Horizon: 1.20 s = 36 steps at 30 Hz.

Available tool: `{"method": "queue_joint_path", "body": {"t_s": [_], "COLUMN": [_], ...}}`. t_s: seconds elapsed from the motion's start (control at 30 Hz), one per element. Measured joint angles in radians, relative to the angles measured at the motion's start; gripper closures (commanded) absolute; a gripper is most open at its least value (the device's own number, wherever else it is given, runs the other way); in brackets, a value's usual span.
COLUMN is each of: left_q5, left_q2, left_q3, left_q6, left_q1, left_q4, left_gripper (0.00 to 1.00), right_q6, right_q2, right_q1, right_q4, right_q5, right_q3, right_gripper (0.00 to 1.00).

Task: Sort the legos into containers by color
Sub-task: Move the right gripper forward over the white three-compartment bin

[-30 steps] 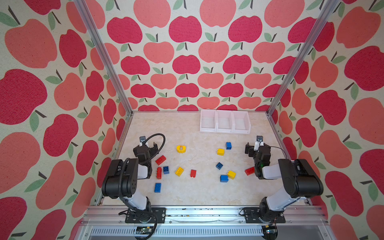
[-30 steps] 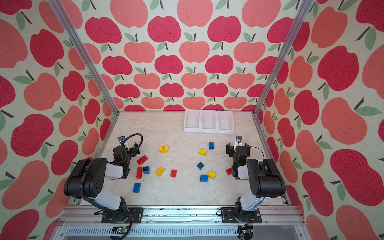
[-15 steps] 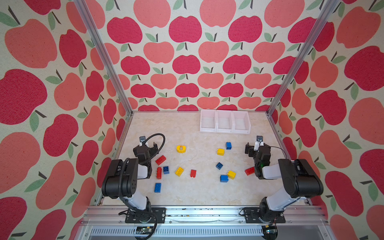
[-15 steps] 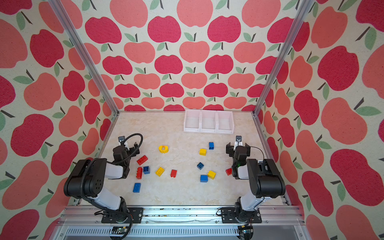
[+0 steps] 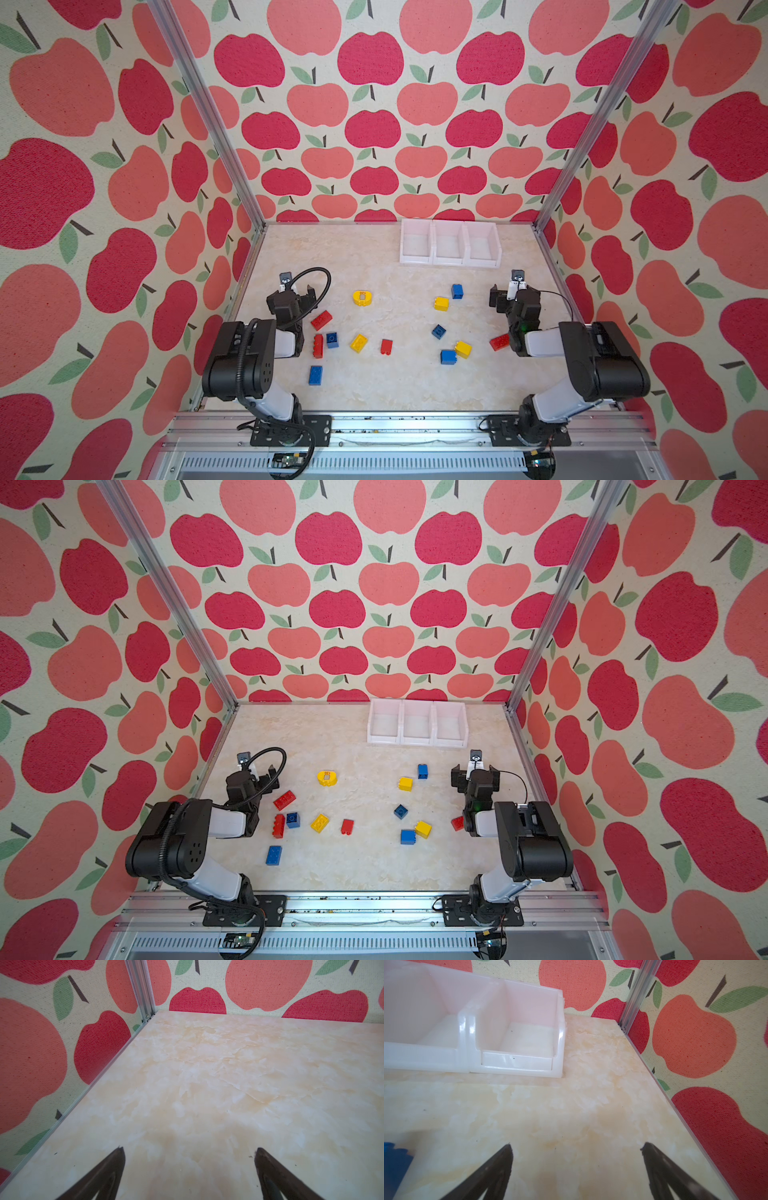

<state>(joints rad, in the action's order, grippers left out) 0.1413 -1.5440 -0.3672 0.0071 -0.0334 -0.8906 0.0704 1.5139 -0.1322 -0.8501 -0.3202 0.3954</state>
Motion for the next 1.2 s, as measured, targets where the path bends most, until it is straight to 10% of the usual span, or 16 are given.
{"method": "queue_joint_path", "body": {"t_s": [0.3, 0.7, 1.2], "left_q5": [0.074, 0.085, 0.066], "left_q2": [0.184, 0.19, 0.208], "left_q3": [-0.199, -0.371, -0.371], "left_q6": [0.012, -0.174, -0.251], "left_q1": [0.114, 0.241, 0.245], "left_q4": [0.308, 0.695, 0.785], "left_gripper": [0.01, 0.01, 0.01], "right_q6": [-0.068, -0.13, -0.239], "right_q2": [-0.126, 0.383, 0.673], "right_q1": [-0.079, -0.116, -0.066], "right_q4": [0.568, 1.098, 1.25], "right_q5": [0.008, 0.151, 0.277], "right_q3": [0.419, 1.048, 1.374], "right_gripper": [0.01, 0.06, 0.55]}}
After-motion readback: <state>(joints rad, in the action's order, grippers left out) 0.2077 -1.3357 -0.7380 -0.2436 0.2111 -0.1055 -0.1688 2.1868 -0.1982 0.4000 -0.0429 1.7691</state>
